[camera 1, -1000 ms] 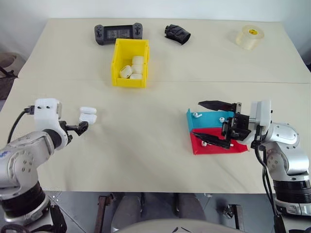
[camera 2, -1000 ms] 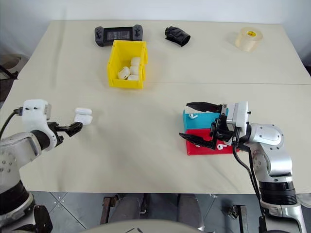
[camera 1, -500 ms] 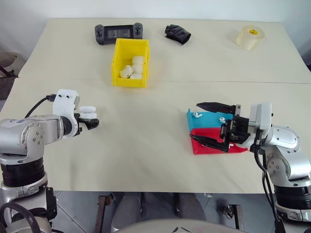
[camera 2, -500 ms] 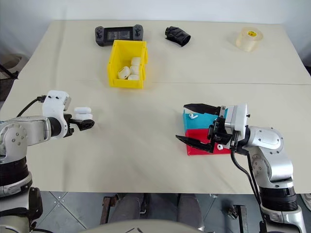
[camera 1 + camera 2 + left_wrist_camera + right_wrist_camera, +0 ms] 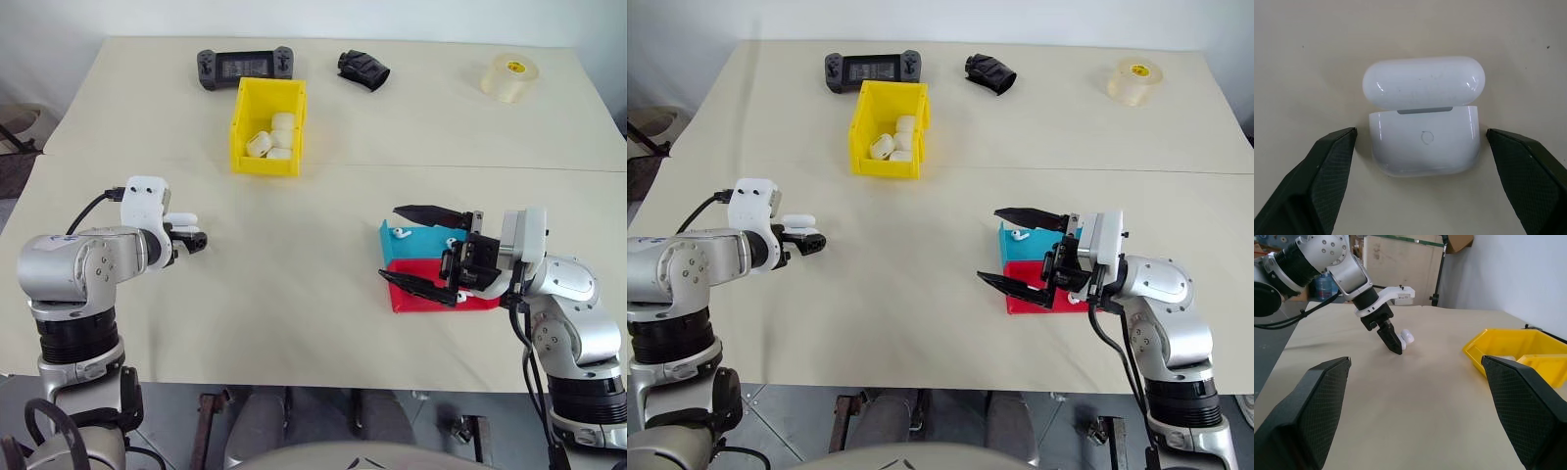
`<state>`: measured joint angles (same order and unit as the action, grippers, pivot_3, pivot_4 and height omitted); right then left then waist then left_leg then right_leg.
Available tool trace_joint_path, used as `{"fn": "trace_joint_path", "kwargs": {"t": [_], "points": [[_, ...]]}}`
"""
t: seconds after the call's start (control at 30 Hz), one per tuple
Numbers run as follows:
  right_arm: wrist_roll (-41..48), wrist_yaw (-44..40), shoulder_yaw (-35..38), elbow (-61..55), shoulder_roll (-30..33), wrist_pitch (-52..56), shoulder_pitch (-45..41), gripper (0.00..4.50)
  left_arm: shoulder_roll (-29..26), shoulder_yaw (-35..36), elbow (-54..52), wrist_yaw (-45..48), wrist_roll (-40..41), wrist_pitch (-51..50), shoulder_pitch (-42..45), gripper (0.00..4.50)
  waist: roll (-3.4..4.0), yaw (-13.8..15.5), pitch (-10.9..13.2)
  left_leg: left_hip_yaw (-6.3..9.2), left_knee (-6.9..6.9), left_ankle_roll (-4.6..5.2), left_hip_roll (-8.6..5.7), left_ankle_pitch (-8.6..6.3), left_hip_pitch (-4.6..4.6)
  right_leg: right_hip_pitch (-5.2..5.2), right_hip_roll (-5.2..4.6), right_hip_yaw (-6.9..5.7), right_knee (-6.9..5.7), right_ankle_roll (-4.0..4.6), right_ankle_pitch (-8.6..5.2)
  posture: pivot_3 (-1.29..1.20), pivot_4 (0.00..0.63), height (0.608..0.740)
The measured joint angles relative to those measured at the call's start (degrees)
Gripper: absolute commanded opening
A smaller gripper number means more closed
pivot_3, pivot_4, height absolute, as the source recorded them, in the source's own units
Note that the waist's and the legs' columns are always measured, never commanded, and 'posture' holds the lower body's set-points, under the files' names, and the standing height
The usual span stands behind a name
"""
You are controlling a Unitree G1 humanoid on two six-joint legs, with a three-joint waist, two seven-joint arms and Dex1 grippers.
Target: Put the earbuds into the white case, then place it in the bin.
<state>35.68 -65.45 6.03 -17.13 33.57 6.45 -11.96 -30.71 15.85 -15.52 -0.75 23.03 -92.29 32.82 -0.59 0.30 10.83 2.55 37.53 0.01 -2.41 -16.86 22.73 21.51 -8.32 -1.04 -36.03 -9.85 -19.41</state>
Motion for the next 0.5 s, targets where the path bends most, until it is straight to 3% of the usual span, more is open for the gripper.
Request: {"fn": "trace_joint_path", "kwargs": {"t": [0.13, 0.27, 0.5], "points": [[-0.29, 0.0, -0.19, 0.1, -0.46, -0.19, -0.46, 4.5, 1.07, 0.66, -0.76, -0.34, -1.22, 0.32, -0.64, 3.97, 0.0, 0.04, 0.0, -0.01, 0.0, 0.0, 0.0, 0.0, 0.0, 0.0, -0.01, 0.0, 0.0, 0.0, 0.0, 0.0, 0.15, 0.74], [-0.48, -0.02, -0.57, 0.81, -0.82, -0.34, -1.27, 4.5, 1.12, 1.12, -1.74, 0.02, -1.69, 0.52, -1.58, 2.83, 0.0, -0.12, 0.0, -0.01, 0.0, 0.0, 0.01, 0.0, 0.0, 0.0, 0.0, 0.0, 0.0, 0.0, 0.0, 0.0, 0.15, 0.74], [-0.85, -0.04, -1.13, 1.73, -1.33, -0.59, -2.3, 4.5, -0.65, 1.5, -3.11, 3.6, -1.53, 2.06, -3.95, 2.8, 0.0, -0.55, 0.0, -0.05, -0.06, 0.0, 0.03, 0.0, -0.03, 0.02, 0.01, 0.02, 0.02, 0.0, 0.0, 0.0, 0.15, 0.74]]}}
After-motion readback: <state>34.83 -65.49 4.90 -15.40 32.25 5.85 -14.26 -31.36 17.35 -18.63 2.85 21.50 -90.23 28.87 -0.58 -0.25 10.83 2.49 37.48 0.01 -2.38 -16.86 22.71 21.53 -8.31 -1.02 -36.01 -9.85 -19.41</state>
